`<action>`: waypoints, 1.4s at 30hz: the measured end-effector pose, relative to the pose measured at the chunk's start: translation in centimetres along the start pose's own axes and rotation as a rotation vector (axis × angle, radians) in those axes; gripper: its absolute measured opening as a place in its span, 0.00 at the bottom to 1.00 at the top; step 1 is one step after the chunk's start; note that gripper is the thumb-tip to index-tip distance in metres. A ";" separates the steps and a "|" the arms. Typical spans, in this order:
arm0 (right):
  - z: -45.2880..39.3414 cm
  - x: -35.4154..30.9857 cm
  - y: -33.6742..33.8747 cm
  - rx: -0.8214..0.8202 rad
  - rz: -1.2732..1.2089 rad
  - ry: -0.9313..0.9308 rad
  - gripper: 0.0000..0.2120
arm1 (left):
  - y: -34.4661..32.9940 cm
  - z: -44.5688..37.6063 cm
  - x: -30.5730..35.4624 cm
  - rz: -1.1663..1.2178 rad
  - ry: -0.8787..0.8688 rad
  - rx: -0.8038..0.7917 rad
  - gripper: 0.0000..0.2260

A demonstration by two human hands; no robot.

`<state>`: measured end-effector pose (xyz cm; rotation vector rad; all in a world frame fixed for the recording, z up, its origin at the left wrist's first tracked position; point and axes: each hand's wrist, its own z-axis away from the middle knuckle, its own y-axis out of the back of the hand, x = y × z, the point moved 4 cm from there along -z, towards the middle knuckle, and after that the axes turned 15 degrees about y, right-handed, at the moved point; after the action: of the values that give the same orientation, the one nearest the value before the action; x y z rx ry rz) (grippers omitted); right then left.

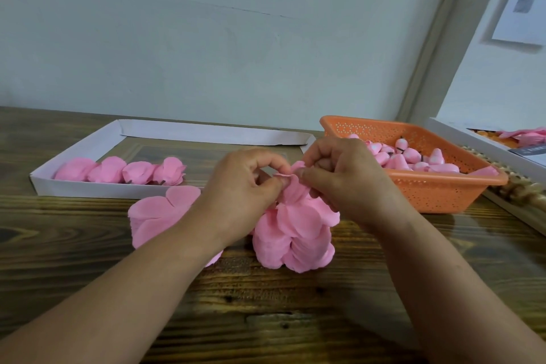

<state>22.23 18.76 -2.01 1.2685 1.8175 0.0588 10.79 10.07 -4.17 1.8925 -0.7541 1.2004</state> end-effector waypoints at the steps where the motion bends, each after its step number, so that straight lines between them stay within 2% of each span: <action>1: 0.0 0.0 -0.1 0.009 -0.016 -0.003 0.05 | -0.1 0.1 -0.1 -0.004 -0.006 0.023 0.09; 3: 0.0 0.0 -0.1 0.037 -0.042 -0.014 0.06 | -0.1 0.1 -0.3 -0.016 -0.005 0.105 0.07; 6: 0.0 0.0 -0.2 0.093 -0.075 -0.037 0.09 | 0.2 0.2 -0.5 -0.086 -0.036 0.278 0.12; 8: 0.0 0.1 -0.3 0.124 -0.086 -0.053 0.09 | 0.1 0.3 -0.4 -0.137 -0.079 0.312 0.10; 11: 0.0 0.2 -0.4 0.162 -0.109 -0.075 0.09 | 0.0 0.5 -0.2 -0.156 -0.100 0.275 0.04; 16: 0.0 0.6 0.0 0.208 -0.130 -0.115 0.10 | -1.0 0.7 -0.6 -0.086 -0.010 0.109 0.12; 22: 0.0 0.7 -0.1 0.175 -0.104 -0.088 0.08 | -1.4 0.4 -1.2 -0.046 0.089 -0.031 0.12; 29: 0.0 0.4 -0.4 0.136 -0.114 -0.078 0.08 | -1.6 0.2 -1.6 0.054 0.178 -0.070 0.09; 33: 0.1 0.3 -0.6 0.075 -0.076 -0.059 0.09 | -1.6 0.3 -1.7 0.154 0.320 -0.087 0.16; 36: 0.1 0.3 -0.6 0.059 -0.070 -0.062 0.09 | -1.4 0.2 -1.7 0.191 0.380 -0.041 0.08; 39: 0.1 0.6 -0.3 0.101 -0.123 -0.091 0.07 | -1.0 0.2 -1.4 0.170 0.350 0.052 0.01; 42: 0.0 0.6 -0.1 0.135 -0.145 -0.107 0.06 | -1.0 0.4 -1.0 0.163 0.284 0.046 0.06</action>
<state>22.09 19.16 -2.46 1.2045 1.8398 -0.2113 11.38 10.39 -5.45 1.6729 -0.7398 1.5605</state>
